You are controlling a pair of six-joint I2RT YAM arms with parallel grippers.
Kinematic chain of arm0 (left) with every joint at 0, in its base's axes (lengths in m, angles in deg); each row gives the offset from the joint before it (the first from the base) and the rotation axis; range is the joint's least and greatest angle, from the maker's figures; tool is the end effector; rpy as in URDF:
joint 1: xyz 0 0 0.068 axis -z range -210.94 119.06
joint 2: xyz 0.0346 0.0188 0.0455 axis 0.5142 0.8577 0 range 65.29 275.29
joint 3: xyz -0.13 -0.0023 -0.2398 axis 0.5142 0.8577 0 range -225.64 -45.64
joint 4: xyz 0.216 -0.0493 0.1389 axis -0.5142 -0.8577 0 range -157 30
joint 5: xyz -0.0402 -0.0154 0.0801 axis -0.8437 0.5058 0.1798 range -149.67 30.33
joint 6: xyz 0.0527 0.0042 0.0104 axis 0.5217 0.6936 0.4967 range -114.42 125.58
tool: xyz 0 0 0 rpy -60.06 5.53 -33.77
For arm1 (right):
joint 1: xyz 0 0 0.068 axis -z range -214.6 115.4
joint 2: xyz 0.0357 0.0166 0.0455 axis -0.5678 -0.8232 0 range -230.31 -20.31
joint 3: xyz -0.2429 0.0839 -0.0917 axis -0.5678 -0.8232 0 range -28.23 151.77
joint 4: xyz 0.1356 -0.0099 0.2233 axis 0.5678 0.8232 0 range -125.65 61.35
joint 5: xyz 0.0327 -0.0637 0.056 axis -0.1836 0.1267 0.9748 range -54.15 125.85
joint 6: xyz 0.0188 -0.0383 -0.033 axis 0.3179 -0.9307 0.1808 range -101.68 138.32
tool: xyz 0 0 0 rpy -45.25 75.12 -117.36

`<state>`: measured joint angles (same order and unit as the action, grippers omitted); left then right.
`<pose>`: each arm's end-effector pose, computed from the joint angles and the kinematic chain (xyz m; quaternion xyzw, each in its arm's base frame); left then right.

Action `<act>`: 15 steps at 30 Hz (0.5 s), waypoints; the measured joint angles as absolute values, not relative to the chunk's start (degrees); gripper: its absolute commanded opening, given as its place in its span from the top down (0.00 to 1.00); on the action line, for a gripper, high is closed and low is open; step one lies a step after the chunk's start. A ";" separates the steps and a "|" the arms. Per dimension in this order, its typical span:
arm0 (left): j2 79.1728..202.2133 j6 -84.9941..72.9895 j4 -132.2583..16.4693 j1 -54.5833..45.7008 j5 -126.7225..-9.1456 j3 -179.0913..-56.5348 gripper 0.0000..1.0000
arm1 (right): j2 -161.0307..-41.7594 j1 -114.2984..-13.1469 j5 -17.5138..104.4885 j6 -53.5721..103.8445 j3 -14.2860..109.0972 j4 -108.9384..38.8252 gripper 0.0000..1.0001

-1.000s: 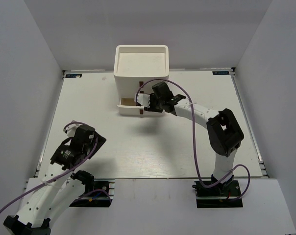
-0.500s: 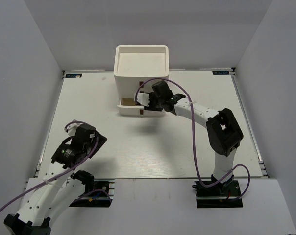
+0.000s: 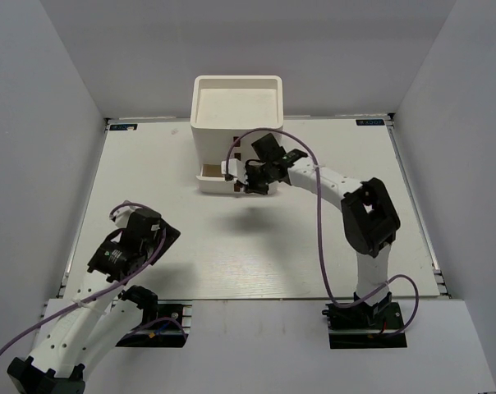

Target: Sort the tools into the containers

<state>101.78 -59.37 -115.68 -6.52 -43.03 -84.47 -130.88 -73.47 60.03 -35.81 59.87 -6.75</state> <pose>0.1087 -0.0382 0.2537 -0.3680 0.8654 -0.1211 0.3178 0.3244 0.2804 0.2393 -0.7171 0.5849 0.1530 0.3467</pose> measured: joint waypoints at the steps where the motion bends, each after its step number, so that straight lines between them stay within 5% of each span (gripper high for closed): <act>1: 101.78 -59.35 -115.68 -6.52 -43.03 -84.47 0.26 | -131.88 -73.73 59.40 -34.93 60.15 -7.66 1.00; 15: 100.95 -59.30 -115.64 -6.52 -43.03 -84.47 0.26 | -137.81 -75.83 40.40 -28.81 59.25 -23.16 1.00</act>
<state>100.95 -59.30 -115.64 -6.52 -43.03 -84.47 -137.81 -75.83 40.40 -28.81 59.25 -23.16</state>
